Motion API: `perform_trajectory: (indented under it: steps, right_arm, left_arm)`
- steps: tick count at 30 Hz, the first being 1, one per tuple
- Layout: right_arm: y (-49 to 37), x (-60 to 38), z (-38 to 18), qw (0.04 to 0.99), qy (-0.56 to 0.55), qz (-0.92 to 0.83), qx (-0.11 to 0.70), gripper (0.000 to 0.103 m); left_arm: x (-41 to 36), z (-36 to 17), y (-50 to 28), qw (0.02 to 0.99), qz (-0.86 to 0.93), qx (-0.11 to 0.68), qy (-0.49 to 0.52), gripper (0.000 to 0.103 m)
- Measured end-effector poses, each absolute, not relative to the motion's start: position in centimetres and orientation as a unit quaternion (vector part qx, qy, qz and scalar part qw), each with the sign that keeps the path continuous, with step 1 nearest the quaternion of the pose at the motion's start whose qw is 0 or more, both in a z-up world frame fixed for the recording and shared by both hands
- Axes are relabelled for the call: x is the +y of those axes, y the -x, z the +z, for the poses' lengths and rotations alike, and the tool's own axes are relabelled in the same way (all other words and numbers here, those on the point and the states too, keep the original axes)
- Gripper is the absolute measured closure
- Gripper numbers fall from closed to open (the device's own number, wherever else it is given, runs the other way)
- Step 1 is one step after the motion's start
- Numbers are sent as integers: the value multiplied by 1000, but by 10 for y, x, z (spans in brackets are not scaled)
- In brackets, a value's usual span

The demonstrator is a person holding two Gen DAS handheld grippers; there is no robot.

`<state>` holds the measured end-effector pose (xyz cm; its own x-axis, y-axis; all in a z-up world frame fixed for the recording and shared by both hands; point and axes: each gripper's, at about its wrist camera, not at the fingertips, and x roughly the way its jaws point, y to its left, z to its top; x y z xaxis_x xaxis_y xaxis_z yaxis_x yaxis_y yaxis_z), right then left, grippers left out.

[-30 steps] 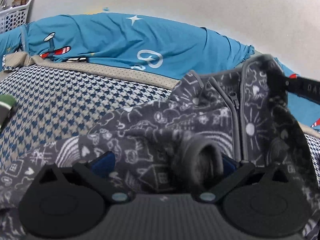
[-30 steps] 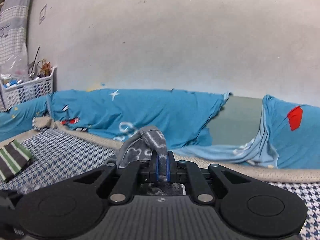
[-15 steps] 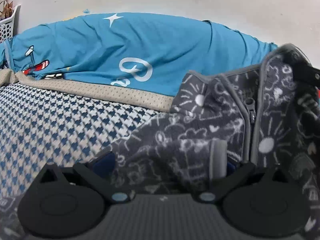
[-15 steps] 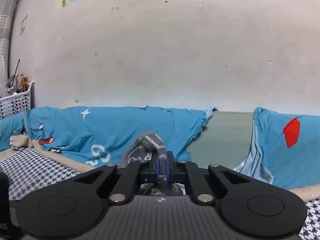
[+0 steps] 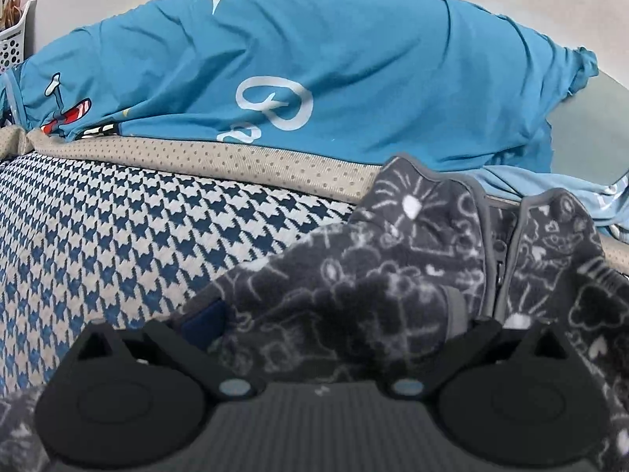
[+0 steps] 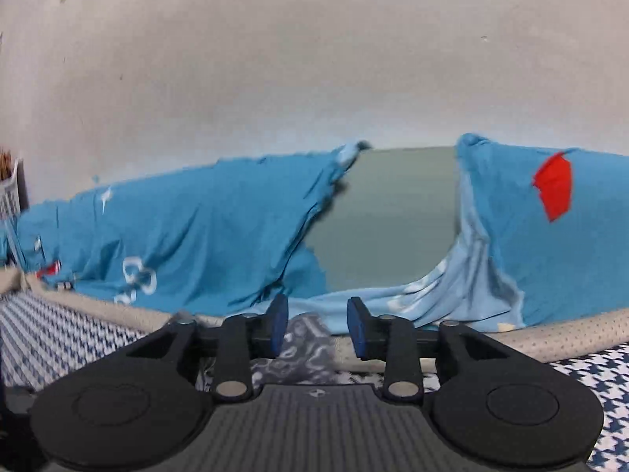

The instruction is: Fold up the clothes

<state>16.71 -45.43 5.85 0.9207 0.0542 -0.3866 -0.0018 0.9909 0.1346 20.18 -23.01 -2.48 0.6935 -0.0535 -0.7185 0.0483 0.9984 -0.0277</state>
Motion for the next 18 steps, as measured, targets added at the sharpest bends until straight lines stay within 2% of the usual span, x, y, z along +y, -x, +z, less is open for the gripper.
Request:
perform_trajectory:
  steps: [18]
  right_arm:
    - [-56, -511, 78, 964, -79, -41, 249, 69]
  left_arm:
    - [-223, 20, -142, 921, -72, 382, 34, 0]
